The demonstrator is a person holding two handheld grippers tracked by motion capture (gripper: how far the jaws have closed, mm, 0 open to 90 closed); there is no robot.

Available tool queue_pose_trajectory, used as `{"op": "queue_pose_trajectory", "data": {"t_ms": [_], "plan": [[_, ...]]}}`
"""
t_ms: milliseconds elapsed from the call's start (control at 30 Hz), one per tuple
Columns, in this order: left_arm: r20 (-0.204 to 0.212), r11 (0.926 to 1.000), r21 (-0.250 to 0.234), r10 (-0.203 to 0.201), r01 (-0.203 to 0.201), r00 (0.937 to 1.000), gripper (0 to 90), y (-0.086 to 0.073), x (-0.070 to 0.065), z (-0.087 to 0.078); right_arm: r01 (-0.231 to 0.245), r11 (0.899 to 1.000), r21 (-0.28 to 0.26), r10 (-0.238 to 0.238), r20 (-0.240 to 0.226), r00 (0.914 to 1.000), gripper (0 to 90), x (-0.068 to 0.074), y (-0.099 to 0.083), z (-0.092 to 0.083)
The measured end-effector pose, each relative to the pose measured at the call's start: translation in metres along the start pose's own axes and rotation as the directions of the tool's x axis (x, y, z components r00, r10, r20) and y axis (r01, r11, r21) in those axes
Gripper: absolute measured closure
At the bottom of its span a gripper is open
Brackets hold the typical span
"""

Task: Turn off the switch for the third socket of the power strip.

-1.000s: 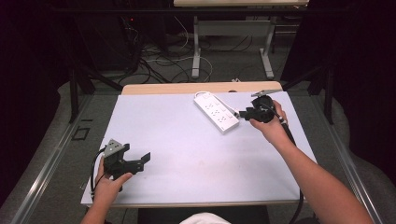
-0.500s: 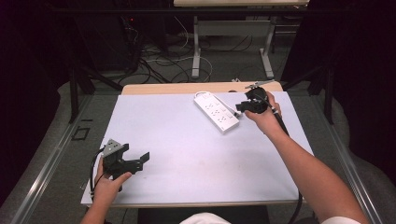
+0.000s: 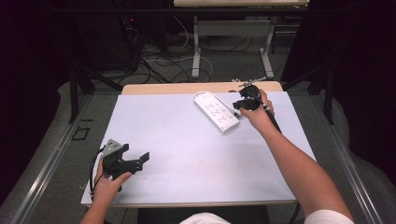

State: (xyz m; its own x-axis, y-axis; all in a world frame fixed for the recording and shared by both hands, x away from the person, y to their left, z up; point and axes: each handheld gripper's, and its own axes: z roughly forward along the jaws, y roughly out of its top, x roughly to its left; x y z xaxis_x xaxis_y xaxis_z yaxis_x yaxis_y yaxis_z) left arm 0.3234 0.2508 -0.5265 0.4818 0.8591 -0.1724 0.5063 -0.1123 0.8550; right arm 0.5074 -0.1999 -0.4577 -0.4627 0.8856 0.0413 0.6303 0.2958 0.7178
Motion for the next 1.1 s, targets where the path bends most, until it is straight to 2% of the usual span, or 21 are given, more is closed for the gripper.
{"op": "queue_pose_trajectory", "data": {"t_ms": [233, 433, 667, 733, 900, 967, 1000, 1033, 1100], "plan": [[0.001, 1.0000, 0.003, 0.000, 0.000, 1.0000, 3.7, 0.000, 0.001, 0.000, 0.011, 1.000, 0.014, -0.011, 0.000, 0.9999, 78.5, -0.002, 0.000, 0.013], [0.000, 1.0000, 0.003, -0.001, 0.001, 1.0000, 3.9, 0.000, 0.001, 0.000, -0.035, 0.998, 0.046, 0.034, 0.018, 0.9992, 77.7, -0.004, -0.001, 0.024], [0.001, 1.0000, 0.004, -0.002, 0.002, 1.0000, 3.9, -0.001, 0.002, 0.001, -0.022, 0.998, 0.054, 0.021, 0.028, 0.9994, 80.3, -0.007, -0.003, 0.034], [0.000, 1.0000, 0.004, -0.001, 0.001, 1.0000, 4.0, -0.001, 0.002, 0.001, -0.050, 0.997, 0.058, 0.049, 0.023, 0.9985, 83.4, -0.007, -0.003, 0.038], [-0.001, 1.0000, 0.004, 0.002, -0.002, 1.0000, 4.1, -0.001, 0.002, 0.001, -0.054, 0.996, 0.071, 0.052, 0.030, 0.9982, 86.5, -0.009, -0.005, 0.043], [-0.001, 1.0000, 0.006, 0.003, -0.003, 1.0000, 4.2, -0.001, 0.003, 0.001, -0.070, 0.994, 0.083, 0.067, 0.032, 0.9972, 88.7, -0.008, -0.006, 0.046], [-0.002, 1.0000, 0.007, 0.004, -0.004, 1.0000, 4.2, -0.001, 0.003, 0.001, -0.056, 0.995, 0.088, 0.053, 0.034, 0.9980, 89.1, -0.009, -0.007, 0.047], [-0.002, 1.0000, 0.007, 0.004, -0.004, 1.0000, 4.2, -0.001, 0.003, 0.001, -0.072, 0.993, 0.089, 0.069, 0.035, 0.9970, 89.7, -0.008, -0.007, 0.049], [0.000, 1.0000, 0.007, -0.001, 0.001, 1.0000, 4.3, -0.001, 0.003, 0.002, -0.074, 0.993, 0.093, 0.072, 0.031, 0.9969, 90.0, -0.007, -0.007, 0.050]]}}
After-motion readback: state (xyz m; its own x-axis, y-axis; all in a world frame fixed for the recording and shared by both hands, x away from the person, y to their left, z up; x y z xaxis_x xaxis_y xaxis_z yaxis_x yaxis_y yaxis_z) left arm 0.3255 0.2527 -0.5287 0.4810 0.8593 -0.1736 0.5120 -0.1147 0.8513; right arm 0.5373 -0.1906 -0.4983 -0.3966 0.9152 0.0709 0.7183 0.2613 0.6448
